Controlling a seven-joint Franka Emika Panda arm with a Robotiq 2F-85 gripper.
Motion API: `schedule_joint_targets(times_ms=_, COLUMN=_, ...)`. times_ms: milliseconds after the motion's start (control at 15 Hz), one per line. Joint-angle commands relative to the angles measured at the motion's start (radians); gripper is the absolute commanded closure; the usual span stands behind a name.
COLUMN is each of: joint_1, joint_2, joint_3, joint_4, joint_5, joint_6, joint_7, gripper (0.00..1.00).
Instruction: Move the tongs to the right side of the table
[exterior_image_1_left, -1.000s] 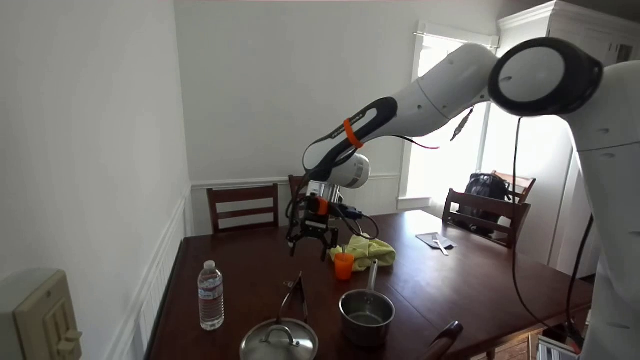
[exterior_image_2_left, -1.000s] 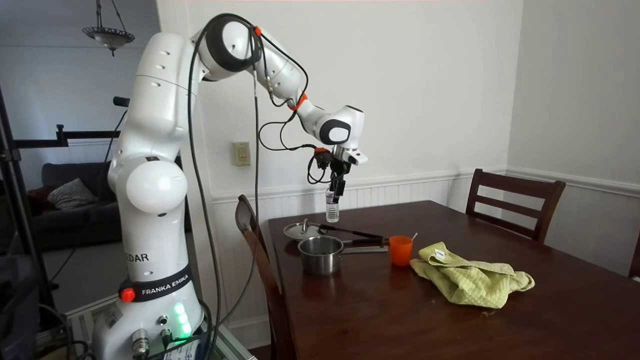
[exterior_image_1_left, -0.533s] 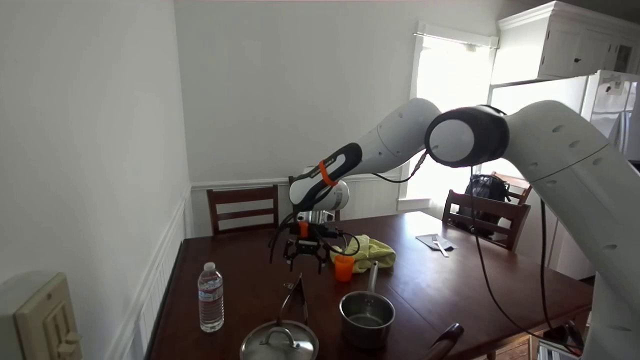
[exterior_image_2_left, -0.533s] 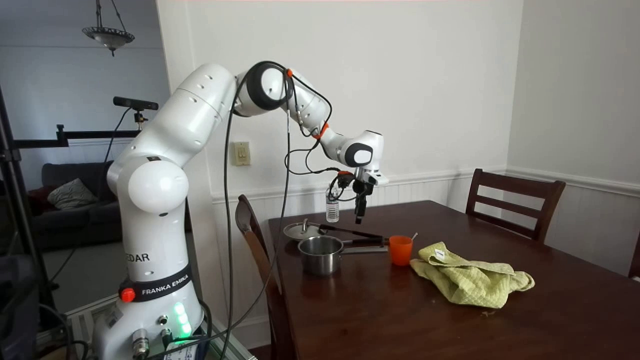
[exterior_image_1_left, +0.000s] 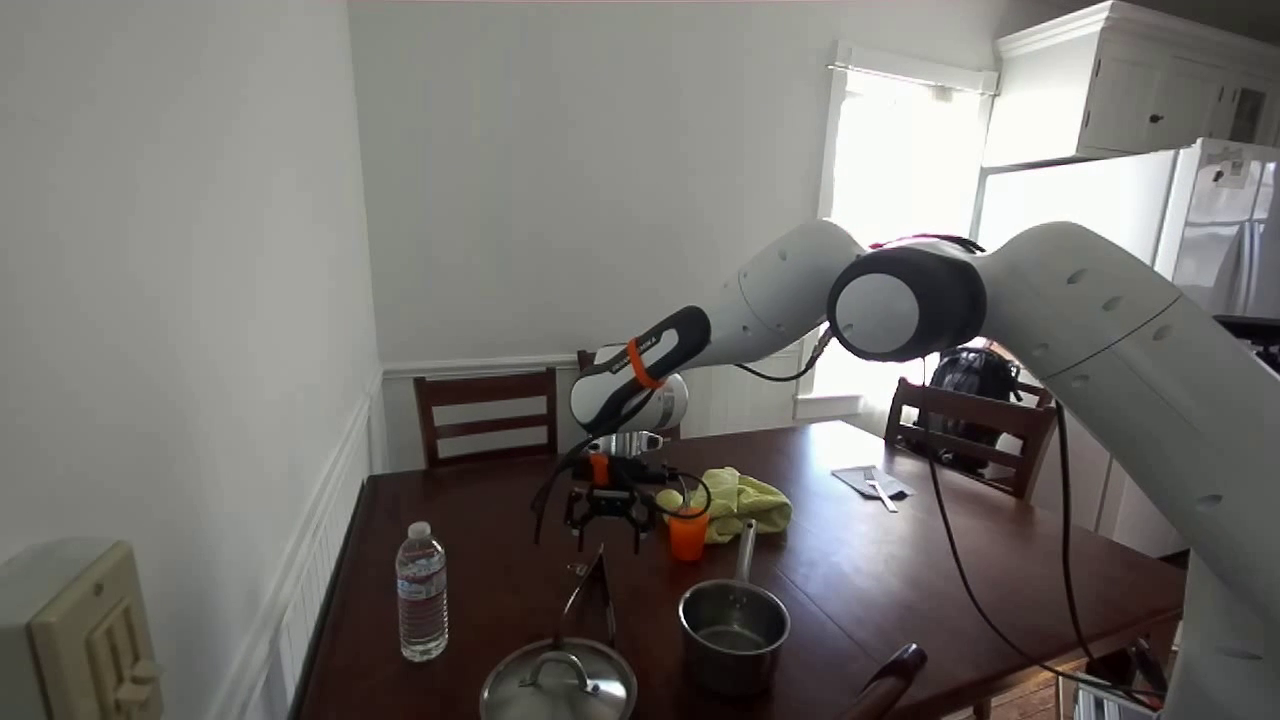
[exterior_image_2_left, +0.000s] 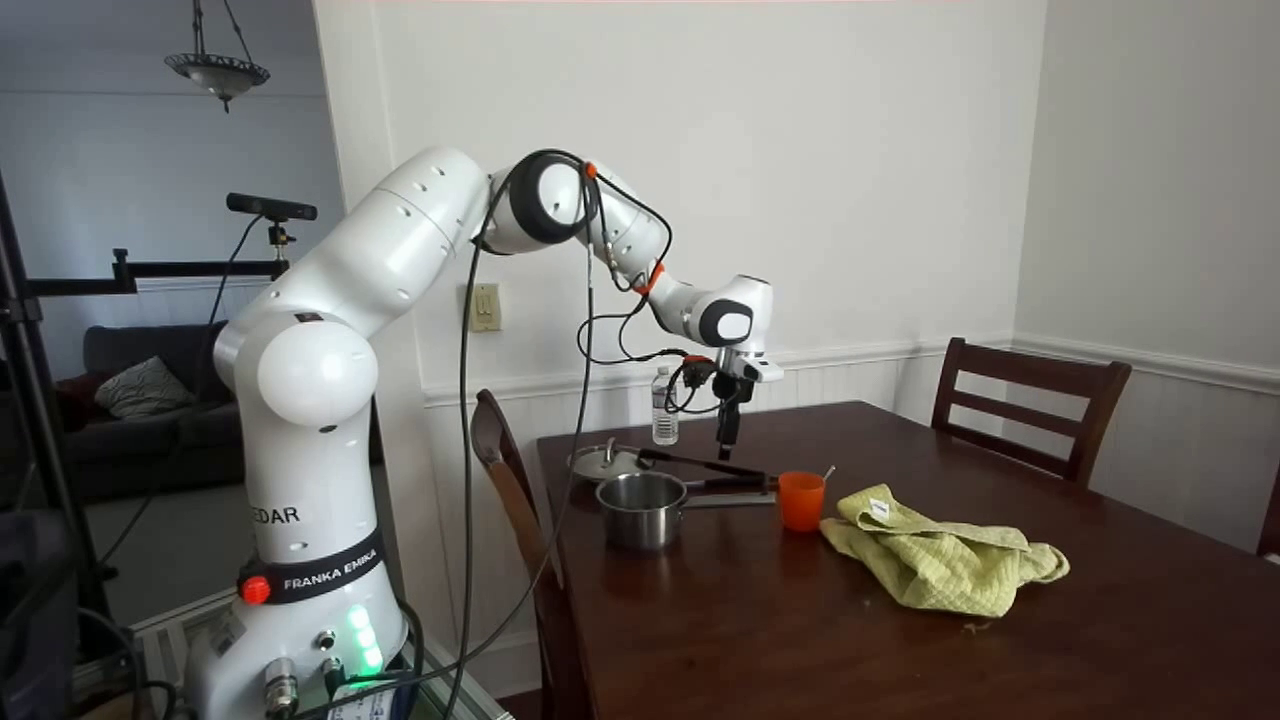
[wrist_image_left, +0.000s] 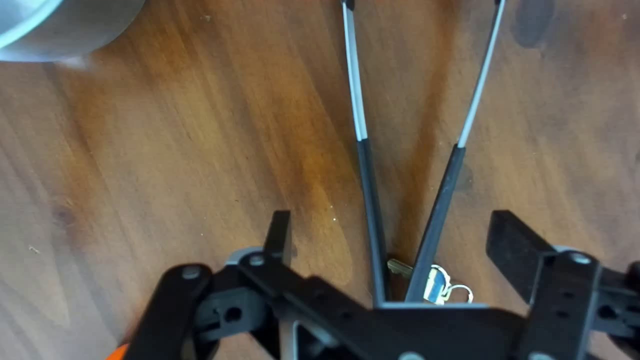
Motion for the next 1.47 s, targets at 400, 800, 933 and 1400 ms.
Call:
schedule_joint_targets(times_ms=400, joint_1=-0.028, joint_2=0.053, joint_3=0.072, joint_4=-0.081, joint_5=0.091, joint_6=0.33, joint_7=-0.066, gripper=0.0)
schedule_joint_targets(times_ms=800, joint_1=-0.028, joint_2=0.061, joint_3=0.088, joint_4=-0.089, joint_5=0.09, joint_6=0.356, joint_7=-0.11, gripper=0.0)
schedule_joint_targets(times_ms=933, joint_1=-0.029, joint_2=0.071, joint_3=0.091, joint_4=-0.083, joint_5=0.091, joint_6=0.354, joint_7=-0.12, gripper=0.0)
schedule_joint_targets(times_ms=1400, joint_1=-0.055, joint_2=0.052, joint_3=0.112, joint_4=-0.1, joint_5=0.114, joint_6=0.335, joint_7=-0.164, gripper=0.0)
